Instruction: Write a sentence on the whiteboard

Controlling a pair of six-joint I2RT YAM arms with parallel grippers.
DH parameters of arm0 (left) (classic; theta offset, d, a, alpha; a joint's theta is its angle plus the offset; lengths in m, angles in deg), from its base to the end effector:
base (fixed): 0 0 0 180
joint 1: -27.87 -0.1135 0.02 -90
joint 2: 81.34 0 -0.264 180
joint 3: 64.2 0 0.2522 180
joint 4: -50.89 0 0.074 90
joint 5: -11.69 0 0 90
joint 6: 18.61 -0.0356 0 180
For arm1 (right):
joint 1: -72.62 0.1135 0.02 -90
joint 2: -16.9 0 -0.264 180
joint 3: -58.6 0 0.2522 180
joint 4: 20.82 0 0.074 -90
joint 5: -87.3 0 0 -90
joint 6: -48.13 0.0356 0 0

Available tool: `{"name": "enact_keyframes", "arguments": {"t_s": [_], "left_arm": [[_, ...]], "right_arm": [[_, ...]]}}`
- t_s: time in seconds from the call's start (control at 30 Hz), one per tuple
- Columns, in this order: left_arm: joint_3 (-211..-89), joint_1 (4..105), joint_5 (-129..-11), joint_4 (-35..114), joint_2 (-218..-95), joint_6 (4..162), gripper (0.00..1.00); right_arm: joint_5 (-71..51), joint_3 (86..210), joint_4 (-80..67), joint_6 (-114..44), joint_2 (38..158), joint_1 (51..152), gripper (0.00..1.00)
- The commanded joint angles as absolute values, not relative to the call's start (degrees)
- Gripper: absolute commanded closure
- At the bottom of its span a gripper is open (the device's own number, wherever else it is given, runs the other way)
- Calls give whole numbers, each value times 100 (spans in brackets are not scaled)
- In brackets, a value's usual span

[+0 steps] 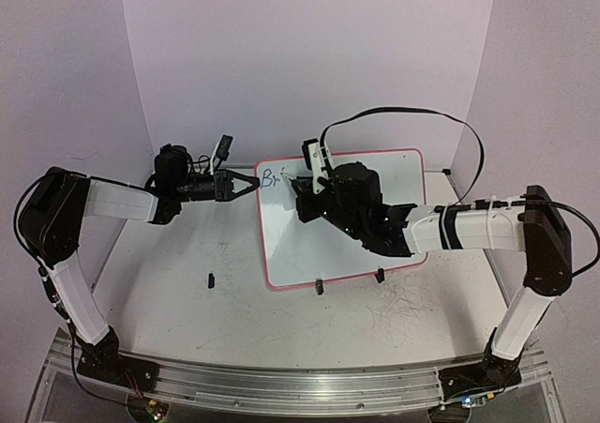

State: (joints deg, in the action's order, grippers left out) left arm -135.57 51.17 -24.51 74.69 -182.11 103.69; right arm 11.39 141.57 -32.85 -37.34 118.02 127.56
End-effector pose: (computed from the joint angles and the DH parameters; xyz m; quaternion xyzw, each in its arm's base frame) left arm 0.3410 -0.1781 0.2398 0.2511 0.6825 -0.5759 0.3736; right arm 0.2475 0.3376 0.2824 -0.2402 0.7029 0.2498 0.6212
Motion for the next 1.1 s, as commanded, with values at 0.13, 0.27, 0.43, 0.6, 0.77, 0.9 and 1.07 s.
{"name": "enact_keyframes", "arguments": {"t_s": [0.13,0.27,0.43,0.6,0.77,0.9,1.07], "left_arm": [[-13521,5217,-2289,7589,-17936,10345,100],[-13503,5213,-2289,7589,-17923,10327,100],[-13531,5213,-2285,7590,-17955,10346,100],[-13509,5219,-2294,7589,-17918,10338,100],[-13515,5214,-2294,7589,-17929,10338,100],[-13520,5215,-2293,7590,-17930,10337,100],[-13516,5215,-2293,7589,-17917,10333,100]], "right_arm": [[1345,14297,-3346,-3707,11817,12773,100],[1369,14241,-3274,-3656,11798,12774,100],[1341,14135,-3241,-3592,11755,12783,100],[1323,14108,-3197,-3573,11776,12802,100],[1351,14077,-3160,-3542,11762,12833,100],[1379,14039,-3140,-3483,11756,12868,100],[1396,14007,-3128,-3457,11761,12901,100]]}}
